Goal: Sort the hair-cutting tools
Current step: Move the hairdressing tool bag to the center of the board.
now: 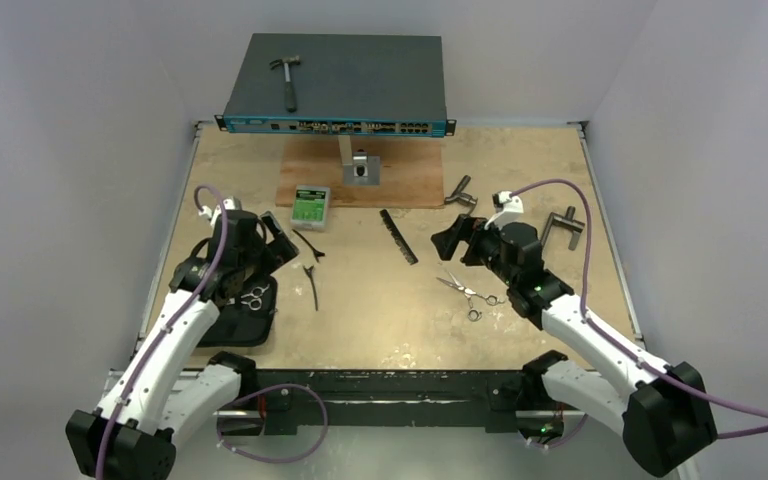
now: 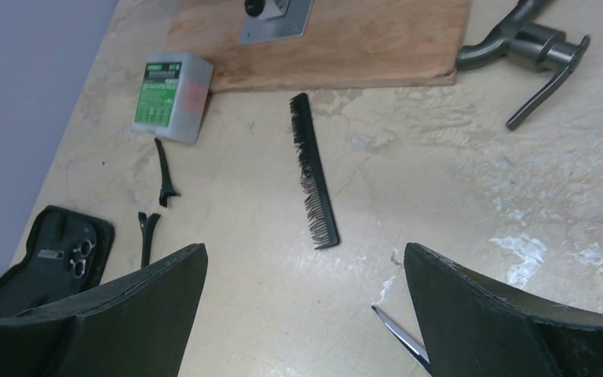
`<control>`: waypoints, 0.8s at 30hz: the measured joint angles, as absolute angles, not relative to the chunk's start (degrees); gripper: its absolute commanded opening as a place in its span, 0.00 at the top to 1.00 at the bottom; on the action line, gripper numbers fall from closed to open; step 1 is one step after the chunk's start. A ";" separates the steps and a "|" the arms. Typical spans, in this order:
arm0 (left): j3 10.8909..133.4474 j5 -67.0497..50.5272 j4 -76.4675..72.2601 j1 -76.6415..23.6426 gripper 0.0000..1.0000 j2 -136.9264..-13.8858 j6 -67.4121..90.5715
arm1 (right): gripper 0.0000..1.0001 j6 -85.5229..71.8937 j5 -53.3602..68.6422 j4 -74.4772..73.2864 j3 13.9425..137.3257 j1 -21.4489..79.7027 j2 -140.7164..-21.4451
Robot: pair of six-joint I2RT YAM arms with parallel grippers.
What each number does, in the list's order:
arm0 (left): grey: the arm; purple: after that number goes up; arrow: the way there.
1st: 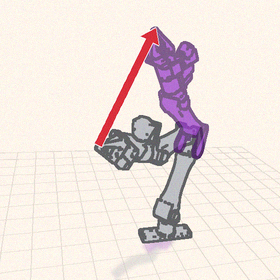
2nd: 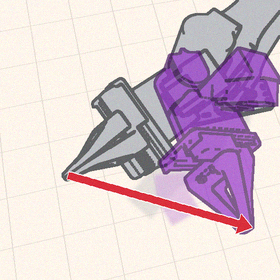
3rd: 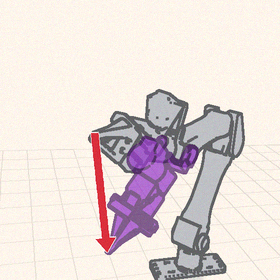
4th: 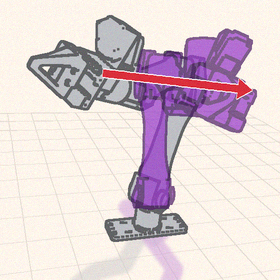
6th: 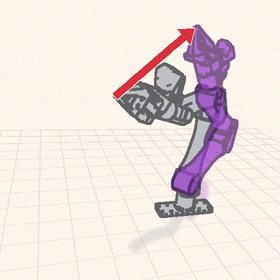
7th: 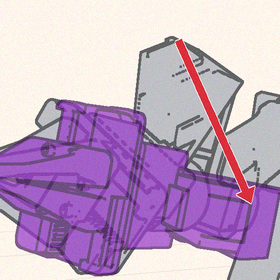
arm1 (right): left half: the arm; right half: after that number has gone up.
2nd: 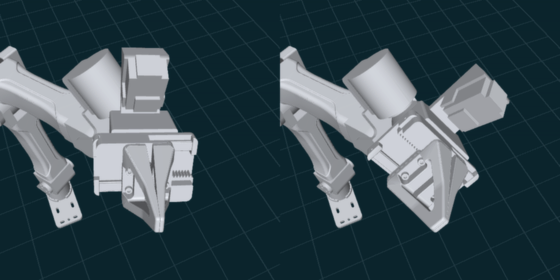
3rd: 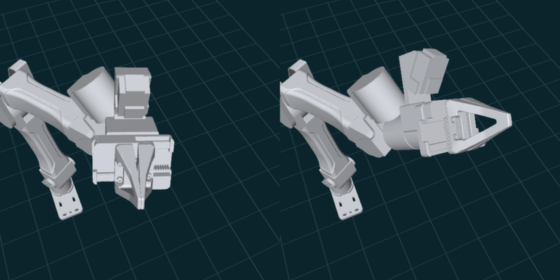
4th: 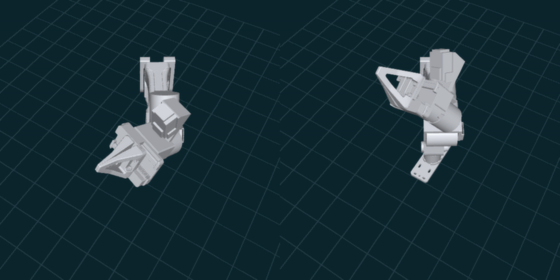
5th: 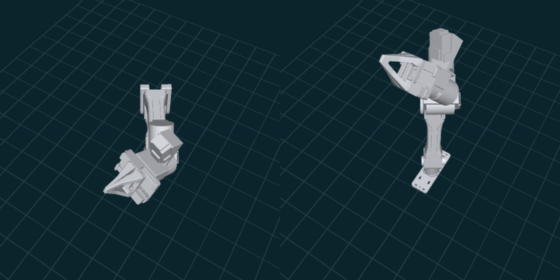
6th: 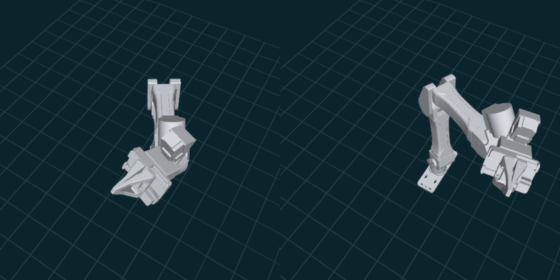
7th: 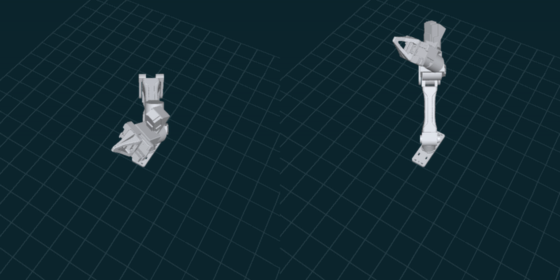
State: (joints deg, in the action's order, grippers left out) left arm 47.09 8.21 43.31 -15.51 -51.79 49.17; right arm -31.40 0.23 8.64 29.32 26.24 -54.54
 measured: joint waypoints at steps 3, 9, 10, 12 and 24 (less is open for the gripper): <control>46.41 10.24 44.29 -15.51 0.00 -48.29 50.09 | 0.01 -31.18 2.90 8.73 29.34 26.26 -56.55; 44.73 14.59 47.16 -15.22 0.01 -39.00 51.96 | 0.01 -30.94 5.67 9.39 29.34 28.86 -58.52; 44.42 14.83 47.77 -14.72 0.01 -37.89 52.21 | 0.01 -30.94 5.85 9.76 29.34 29.78 -58.81; 43.97 14.68 49.47 -12.58 0.02 -36.82 53.06 | 0.01 -30.98 5.98 10.63 29.34 31.62 -59.35; 44.91 16.82 65.14 -1.21 0.07 -37.65 58.98 | 0.01 -31.03 6.13 15.70 35.57 42.35 -74.06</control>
